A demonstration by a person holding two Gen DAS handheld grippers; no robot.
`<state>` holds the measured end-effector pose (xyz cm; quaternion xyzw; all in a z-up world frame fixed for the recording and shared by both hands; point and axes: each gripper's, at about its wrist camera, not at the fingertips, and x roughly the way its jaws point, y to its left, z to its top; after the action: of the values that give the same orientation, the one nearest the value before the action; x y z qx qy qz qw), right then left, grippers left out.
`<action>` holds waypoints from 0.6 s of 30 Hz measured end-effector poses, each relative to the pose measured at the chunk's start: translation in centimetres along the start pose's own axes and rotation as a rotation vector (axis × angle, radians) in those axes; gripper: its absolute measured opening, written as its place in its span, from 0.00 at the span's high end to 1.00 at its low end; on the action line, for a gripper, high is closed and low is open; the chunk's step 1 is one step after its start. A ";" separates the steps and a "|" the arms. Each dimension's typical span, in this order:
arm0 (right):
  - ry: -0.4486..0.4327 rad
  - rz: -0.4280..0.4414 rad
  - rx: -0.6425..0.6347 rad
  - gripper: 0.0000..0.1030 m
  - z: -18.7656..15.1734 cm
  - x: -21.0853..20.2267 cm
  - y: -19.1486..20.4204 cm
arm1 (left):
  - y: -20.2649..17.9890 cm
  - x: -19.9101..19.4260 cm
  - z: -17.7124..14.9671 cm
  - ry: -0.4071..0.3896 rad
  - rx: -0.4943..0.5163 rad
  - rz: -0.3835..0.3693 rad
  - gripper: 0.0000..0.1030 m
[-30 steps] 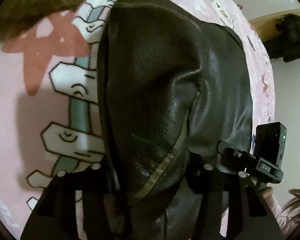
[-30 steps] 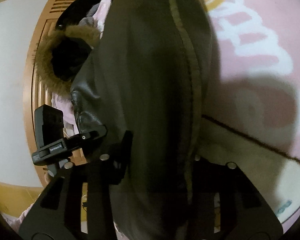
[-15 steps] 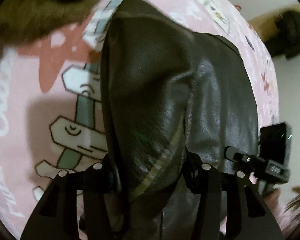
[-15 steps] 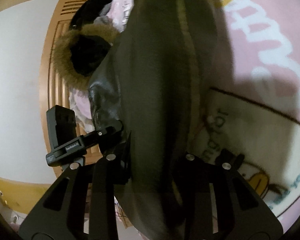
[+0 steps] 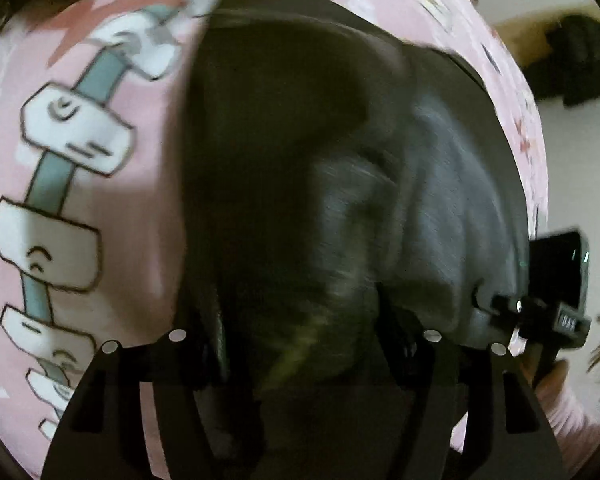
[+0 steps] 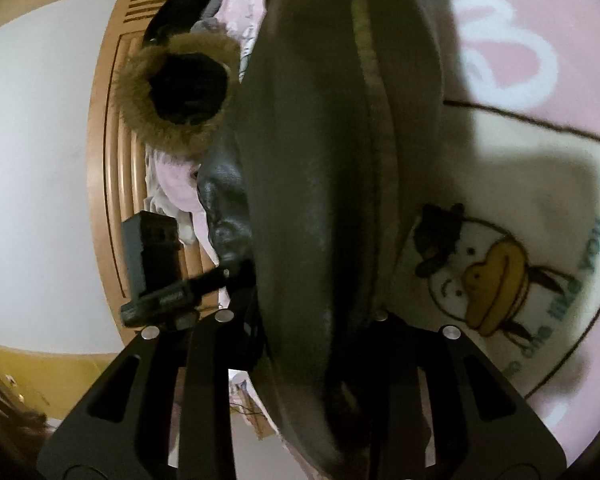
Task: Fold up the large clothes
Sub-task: 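Grasp the folded leather bundle with the left gripper while the right gripper clamps its other side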
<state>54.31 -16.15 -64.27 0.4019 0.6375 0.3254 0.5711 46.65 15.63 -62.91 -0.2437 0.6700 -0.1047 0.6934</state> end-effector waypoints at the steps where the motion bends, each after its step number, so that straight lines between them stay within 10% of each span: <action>1: 0.005 -0.002 -0.005 0.74 0.2 0.1 -0.2 | 0.3 0.0 0.4 -0.008 -0.002 -0.004 0.37; 6: 0.030 -0.064 -0.083 0.70 0.8 0.7 -0.1 | 1.3 1.4 2.1 0.044 0.094 0.025 0.12; 10: 0.016 -0.108 -0.051 0.42 1.1 0.8 -1.7 | 1.3 3.3 3.0 0.081 0.055 -0.037 0.10; 18: -0.011 -0.033 -0.028 0.74 0.1 0.0 -2.4 | -0.5 3.8 2.3 0.088 -0.007 -0.200 0.49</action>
<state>54.07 -17.31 -66.35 0.3850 0.6363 0.3228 0.5854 49.33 13.90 -66.07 -0.3070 0.6726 -0.1815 0.6484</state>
